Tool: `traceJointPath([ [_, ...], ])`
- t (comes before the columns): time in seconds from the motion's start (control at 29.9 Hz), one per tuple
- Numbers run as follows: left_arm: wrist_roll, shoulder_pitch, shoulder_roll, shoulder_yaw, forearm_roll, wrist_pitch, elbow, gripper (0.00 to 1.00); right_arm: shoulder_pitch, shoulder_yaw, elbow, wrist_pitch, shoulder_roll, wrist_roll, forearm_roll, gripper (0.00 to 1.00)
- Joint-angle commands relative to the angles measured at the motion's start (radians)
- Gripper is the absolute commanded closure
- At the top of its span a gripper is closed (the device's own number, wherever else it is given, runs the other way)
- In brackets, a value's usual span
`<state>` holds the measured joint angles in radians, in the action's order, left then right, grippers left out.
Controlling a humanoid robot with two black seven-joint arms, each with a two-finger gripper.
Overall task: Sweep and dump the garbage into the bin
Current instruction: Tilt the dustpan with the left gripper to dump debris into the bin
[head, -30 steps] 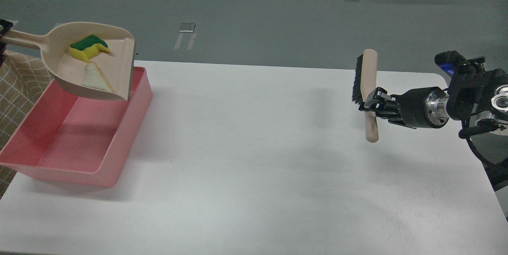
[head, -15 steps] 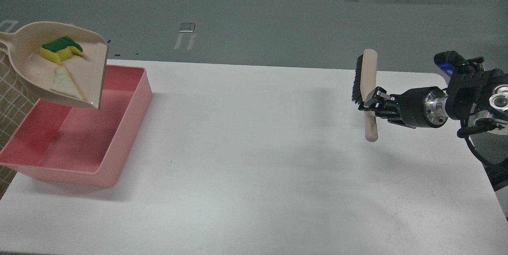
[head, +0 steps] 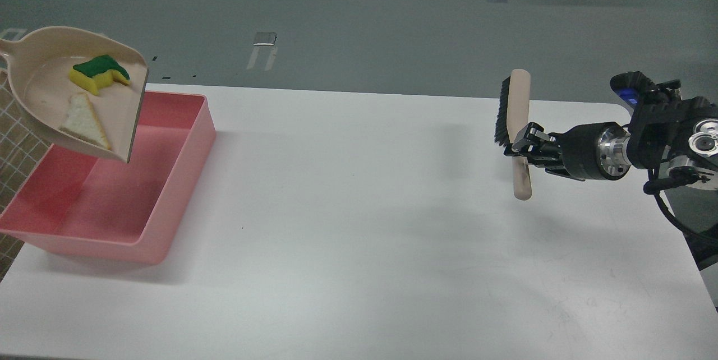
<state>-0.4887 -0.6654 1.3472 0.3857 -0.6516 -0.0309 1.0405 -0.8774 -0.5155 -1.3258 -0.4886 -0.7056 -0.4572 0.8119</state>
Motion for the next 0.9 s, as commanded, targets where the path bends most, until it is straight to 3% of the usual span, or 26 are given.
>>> traceJointPath([
  [0.0, 0.0, 0.001, 0.007, 0.038, -0.068, 0.006, 0.009, 1.0, 0.0, 0.0, 0.0, 0.0, 0.001, -0.001, 0.0, 1.0],
  [0.87, 0.0, 0.001, 0.082, 0.035, -0.361, 0.16, 0.107, 1.0, -0.005, 0.0, 0.022, 0.0, 0.02, 0.0, 0.001, 1.0],
])
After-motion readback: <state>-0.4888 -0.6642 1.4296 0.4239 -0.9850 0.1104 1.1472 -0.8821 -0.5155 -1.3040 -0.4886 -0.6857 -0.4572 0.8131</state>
